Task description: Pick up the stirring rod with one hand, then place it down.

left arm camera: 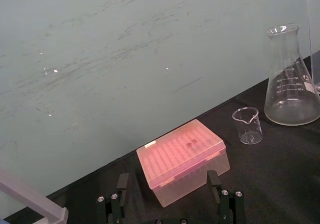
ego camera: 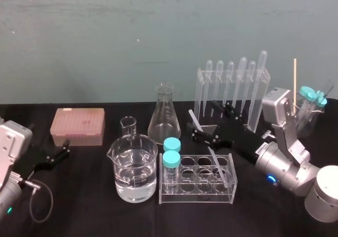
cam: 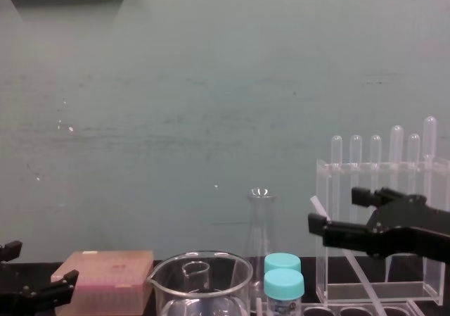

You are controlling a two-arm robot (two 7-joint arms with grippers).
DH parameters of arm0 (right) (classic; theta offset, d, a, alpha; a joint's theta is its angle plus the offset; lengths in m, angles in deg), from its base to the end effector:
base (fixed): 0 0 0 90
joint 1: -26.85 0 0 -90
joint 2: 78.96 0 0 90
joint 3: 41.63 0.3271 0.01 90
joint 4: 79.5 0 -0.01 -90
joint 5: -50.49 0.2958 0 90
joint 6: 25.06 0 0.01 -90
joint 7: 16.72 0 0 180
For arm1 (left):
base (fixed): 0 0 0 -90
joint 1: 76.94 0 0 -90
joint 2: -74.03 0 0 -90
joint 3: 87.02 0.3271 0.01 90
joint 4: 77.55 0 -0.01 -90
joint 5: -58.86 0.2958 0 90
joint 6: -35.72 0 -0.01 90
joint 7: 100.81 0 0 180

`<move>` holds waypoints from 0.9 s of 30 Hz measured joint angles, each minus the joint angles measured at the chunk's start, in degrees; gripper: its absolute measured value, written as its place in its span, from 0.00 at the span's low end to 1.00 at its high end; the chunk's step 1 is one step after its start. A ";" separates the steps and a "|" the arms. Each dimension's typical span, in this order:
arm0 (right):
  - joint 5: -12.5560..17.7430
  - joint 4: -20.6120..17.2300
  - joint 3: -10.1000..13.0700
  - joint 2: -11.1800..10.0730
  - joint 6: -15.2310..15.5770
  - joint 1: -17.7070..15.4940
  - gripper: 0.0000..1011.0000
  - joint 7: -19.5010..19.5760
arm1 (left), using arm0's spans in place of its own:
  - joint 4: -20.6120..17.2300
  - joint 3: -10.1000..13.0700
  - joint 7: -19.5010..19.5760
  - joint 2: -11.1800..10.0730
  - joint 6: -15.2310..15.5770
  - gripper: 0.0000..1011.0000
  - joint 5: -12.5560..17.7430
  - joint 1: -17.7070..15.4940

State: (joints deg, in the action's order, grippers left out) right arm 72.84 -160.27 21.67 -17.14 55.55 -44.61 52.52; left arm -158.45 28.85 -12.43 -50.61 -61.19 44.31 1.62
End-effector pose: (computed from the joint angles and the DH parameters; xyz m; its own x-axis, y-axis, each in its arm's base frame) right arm 0.3918 -0.0592 -0.2953 0.6295 -0.7481 0.2099 0.7596 0.6494 0.0366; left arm 0.3519 0.1071 -0.3297 0.2924 0.8803 0.3736 -0.9552 0.2875 0.0701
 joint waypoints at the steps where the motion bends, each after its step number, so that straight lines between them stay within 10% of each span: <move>1: 0.54 0.28 -0.03 0.17 1.50 0.31 0.99 -0.86 | 0.00 0.00 0.00 0.00 0.00 0.99 0.00 0.00; 11: 1.31 2.44 0.37 1.49 7.40 1.52 0.99 -2.89 | 0.00 0.00 0.00 0.00 0.00 0.99 0.00 0.00; 27: 0.92 2.86 0.93 1.92 7.71 1.56 0.99 -2.83 | 0.00 0.00 0.00 0.00 0.00 0.99 0.00 0.00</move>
State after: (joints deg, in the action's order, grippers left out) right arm 73.76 -157.40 22.60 -15.22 63.26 -43.05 49.68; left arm -158.45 28.85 -12.43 -50.61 -61.18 44.31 1.62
